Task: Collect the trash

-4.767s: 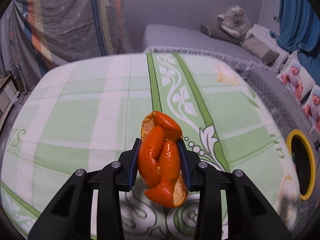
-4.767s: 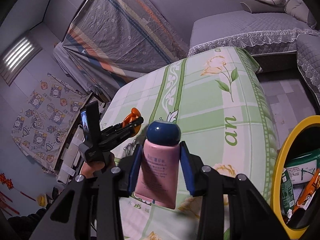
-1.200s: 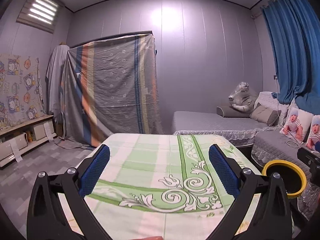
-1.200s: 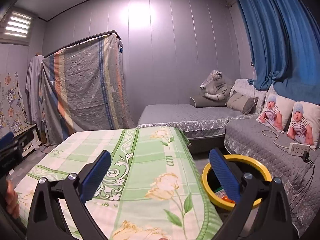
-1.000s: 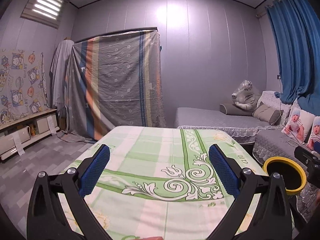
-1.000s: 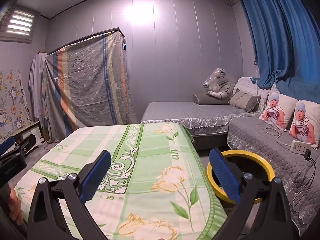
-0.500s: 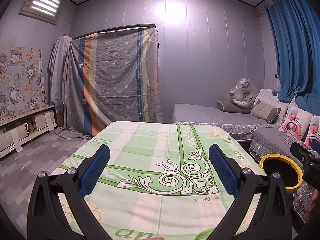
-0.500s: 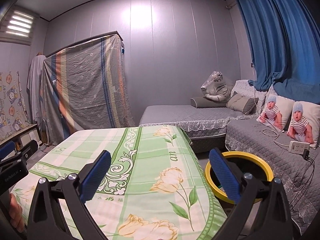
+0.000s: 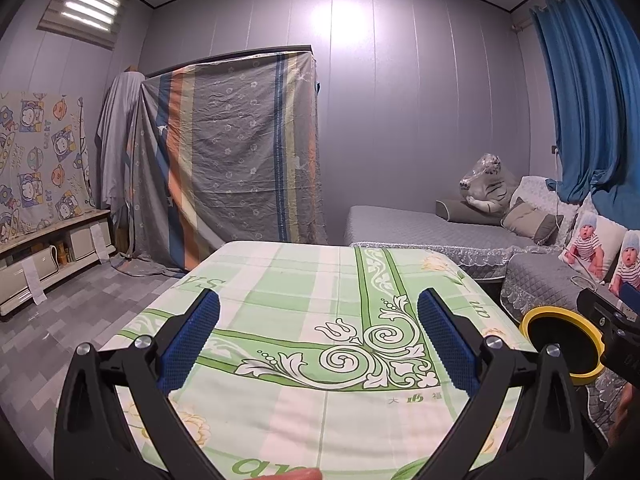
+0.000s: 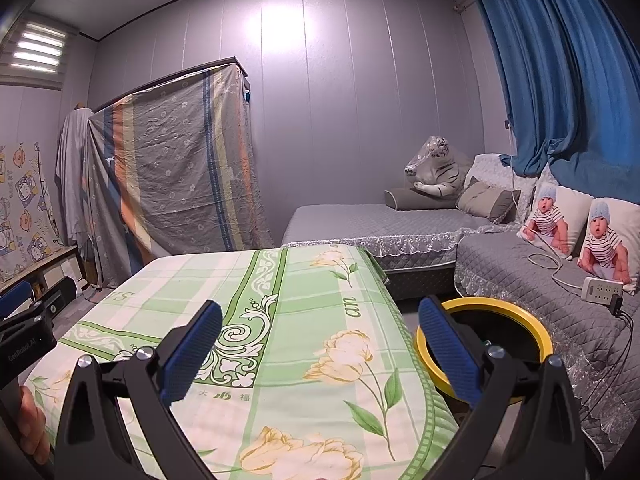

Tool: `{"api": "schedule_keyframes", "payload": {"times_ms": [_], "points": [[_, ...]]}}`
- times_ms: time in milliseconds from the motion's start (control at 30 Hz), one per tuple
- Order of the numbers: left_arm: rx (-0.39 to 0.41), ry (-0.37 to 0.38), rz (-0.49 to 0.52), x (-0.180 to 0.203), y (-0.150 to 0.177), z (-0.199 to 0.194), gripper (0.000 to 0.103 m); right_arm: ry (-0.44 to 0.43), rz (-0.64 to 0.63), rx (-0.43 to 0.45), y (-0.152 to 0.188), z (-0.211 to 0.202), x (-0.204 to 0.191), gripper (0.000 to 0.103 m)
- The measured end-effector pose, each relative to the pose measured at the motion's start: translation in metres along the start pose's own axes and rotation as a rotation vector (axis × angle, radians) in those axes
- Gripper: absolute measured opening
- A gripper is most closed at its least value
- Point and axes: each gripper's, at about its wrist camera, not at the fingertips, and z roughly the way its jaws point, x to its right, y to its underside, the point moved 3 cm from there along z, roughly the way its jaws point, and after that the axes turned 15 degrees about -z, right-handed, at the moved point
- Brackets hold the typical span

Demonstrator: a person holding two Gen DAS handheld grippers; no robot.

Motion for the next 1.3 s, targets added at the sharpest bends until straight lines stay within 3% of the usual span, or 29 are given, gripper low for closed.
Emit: {"api": "schedule_keyframes", "payload": {"times_ms": [1300], "points": [[-0.031, -0.011, -0.014, 0.000, 0.006, 0.006, 0.095, -0.016, 0.001, -0.039, 0.009, 0.014, 0.001, 0.095]]}}
